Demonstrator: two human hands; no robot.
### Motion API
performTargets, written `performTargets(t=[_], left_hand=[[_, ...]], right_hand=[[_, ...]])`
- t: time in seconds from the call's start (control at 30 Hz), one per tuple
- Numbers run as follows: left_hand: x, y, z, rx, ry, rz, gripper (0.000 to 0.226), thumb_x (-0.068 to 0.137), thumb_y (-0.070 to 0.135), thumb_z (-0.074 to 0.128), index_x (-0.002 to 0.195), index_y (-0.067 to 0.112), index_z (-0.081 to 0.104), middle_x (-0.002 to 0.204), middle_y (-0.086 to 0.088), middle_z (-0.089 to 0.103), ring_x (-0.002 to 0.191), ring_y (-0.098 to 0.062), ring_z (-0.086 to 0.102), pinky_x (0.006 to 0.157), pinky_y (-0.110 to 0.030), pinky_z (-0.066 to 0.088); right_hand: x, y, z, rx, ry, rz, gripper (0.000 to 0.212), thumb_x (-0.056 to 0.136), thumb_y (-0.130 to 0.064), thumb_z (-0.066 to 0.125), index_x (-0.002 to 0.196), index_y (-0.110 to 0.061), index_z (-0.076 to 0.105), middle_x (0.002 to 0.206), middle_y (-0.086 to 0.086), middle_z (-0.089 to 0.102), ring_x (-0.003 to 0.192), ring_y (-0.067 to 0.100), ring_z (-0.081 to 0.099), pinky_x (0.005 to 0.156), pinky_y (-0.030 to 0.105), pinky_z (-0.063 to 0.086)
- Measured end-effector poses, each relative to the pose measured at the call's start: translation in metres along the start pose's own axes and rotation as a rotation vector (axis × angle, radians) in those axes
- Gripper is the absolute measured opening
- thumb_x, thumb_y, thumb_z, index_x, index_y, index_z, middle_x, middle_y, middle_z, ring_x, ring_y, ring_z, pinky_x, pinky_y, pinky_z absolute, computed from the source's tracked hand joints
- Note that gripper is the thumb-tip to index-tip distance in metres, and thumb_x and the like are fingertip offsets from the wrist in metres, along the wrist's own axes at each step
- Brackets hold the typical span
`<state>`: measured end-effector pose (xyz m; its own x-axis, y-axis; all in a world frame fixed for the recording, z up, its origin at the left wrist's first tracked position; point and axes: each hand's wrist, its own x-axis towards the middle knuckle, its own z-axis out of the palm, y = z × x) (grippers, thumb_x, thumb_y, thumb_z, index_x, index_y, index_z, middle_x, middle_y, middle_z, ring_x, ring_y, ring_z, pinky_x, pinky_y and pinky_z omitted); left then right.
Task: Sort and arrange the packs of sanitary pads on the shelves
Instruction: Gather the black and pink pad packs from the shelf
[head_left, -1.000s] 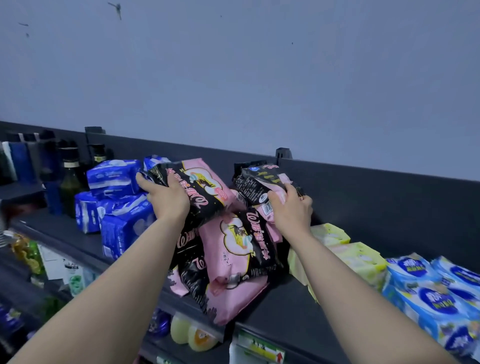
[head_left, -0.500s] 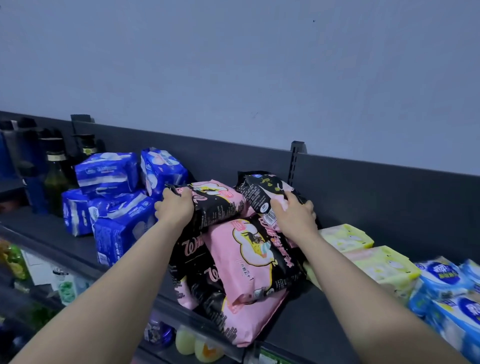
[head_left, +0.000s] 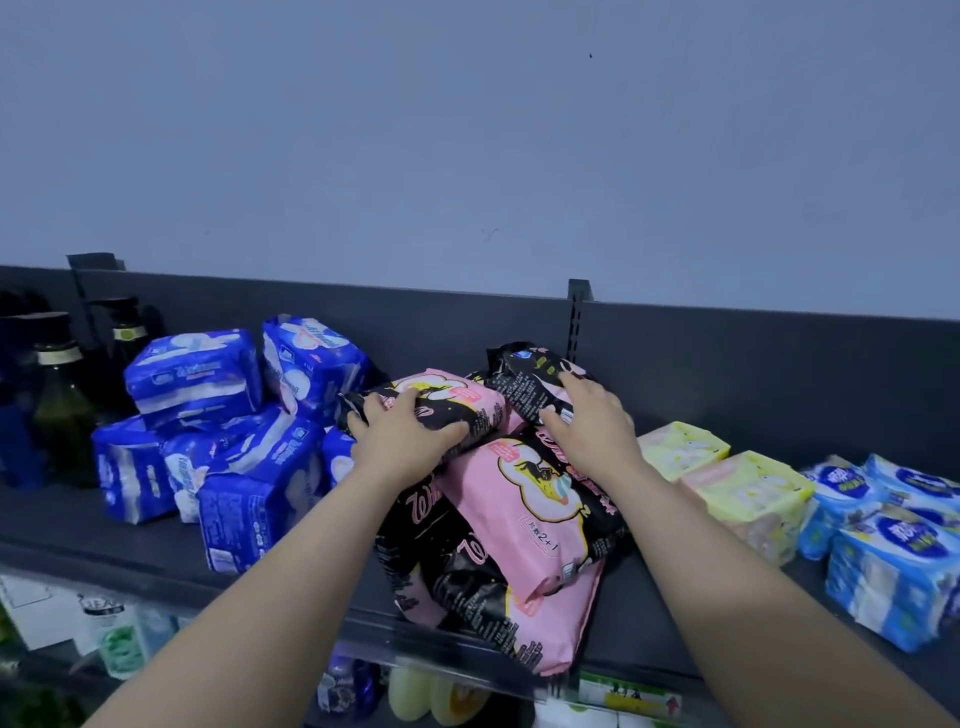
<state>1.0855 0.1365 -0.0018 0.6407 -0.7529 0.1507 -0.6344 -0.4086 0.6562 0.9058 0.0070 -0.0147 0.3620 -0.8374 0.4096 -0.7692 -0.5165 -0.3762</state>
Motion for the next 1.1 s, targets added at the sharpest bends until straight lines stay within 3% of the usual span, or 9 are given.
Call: performTargets(t=[0.13, 0.27, 0.43, 0.53, 0.67, 0.93, 1.1], left_hand=[[0.002, -0.003, -0.005, 0.125, 0.025, 0.048, 0.078, 0.075, 0.066, 0.062, 0.141, 0.032, 0.041, 0.157, -0.007, 0.022, 0.145, -0.039, 0.009, 0.114, -0.053, 0.018], [-0.006, 0.001, -0.008, 0.228, 0.094, 0.210, 0.064, 0.083, 0.059, 0.056, 0.137, 0.027, 0.048, 0.153, -0.006, 0.033, 0.146, -0.033, 0.010, 0.116, -0.053, 0.013], [-0.023, 0.020, -0.009, 0.204, 0.134, 0.442, 0.055, 0.086, 0.054, 0.054, 0.133, 0.025, 0.053, 0.137, -0.001, 0.054, 0.131, -0.027, 0.042, 0.108, -0.048, 0.031], [-0.039, 0.035, -0.004, 0.150, 0.135, 0.560, 0.050, 0.088, 0.049, 0.055, 0.130, 0.022, 0.054, 0.130, -0.002, 0.058, 0.122, -0.026, 0.050, 0.101, -0.042, 0.037], [-0.061, 0.057, 0.013, 0.087, 0.071, 0.679, 0.051, 0.089, 0.046, 0.055, 0.133, 0.019, 0.053, 0.128, -0.004, 0.059, 0.118, -0.028, 0.054, 0.096, -0.040, 0.044], [-0.116, 0.111, 0.063, 0.050, -0.088, 0.829, 0.049, 0.089, 0.044, 0.053, 0.130, 0.017, 0.053, 0.128, -0.006, 0.058, 0.119, -0.029, 0.054, 0.089, -0.038, 0.043], [-0.179, 0.168, 0.107, 0.037, -0.214, 0.931, 0.053, 0.090, 0.044, 0.054, 0.136, 0.019, 0.049, 0.134, -0.004, 0.055, 0.120, -0.028, 0.053, 0.094, -0.038, 0.042]], right_hand=[[-0.002, -0.002, -0.006, -0.006, 0.044, -0.003, 0.059, 0.094, -0.042, 0.051, 0.148, -0.024, 0.034, 0.148, 0.005, 0.040, 0.135, 0.029, 0.035, 0.110, 0.046, 0.031], [-0.013, -0.004, -0.017, -0.021, 0.071, -0.005, 0.056, 0.094, -0.042, 0.050, 0.146, -0.025, 0.037, 0.143, 0.003, 0.045, 0.135, 0.027, 0.035, 0.110, 0.044, 0.030], [-0.035, 0.001, -0.037, -0.067, 0.141, -0.004, 0.045, 0.092, -0.040, 0.053, 0.133, -0.022, 0.052, 0.123, 0.001, 0.057, 0.125, 0.027, 0.045, 0.105, 0.042, 0.035], [-0.057, 0.009, -0.051, -0.090, 0.181, 0.012, 0.042, 0.093, -0.038, 0.054, 0.130, -0.019, 0.055, 0.126, 0.000, 0.059, 0.127, 0.026, 0.045, 0.107, 0.041, 0.033], [-0.094, 0.027, -0.071, -0.104, 0.216, 0.059, 0.052, 0.087, -0.044, 0.046, 0.130, -0.018, 0.057, 0.130, 0.002, 0.059, 0.126, 0.027, 0.047, 0.107, 0.042, 0.034], [-0.175, 0.087, -0.123, -0.201, 0.235, 0.230, 0.044, 0.093, -0.034, 0.055, 0.135, -0.020, 0.053, 0.134, 0.000, 0.057, 0.129, 0.024, 0.044, 0.109, 0.041, 0.029], [-0.244, 0.146, -0.170, -0.267, 0.302, 0.363, 0.054, 0.082, -0.049, 0.040, 0.122, -0.020, 0.063, 0.117, 0.002, 0.066, 0.114, 0.028, 0.056, 0.099, 0.046, 0.041]])
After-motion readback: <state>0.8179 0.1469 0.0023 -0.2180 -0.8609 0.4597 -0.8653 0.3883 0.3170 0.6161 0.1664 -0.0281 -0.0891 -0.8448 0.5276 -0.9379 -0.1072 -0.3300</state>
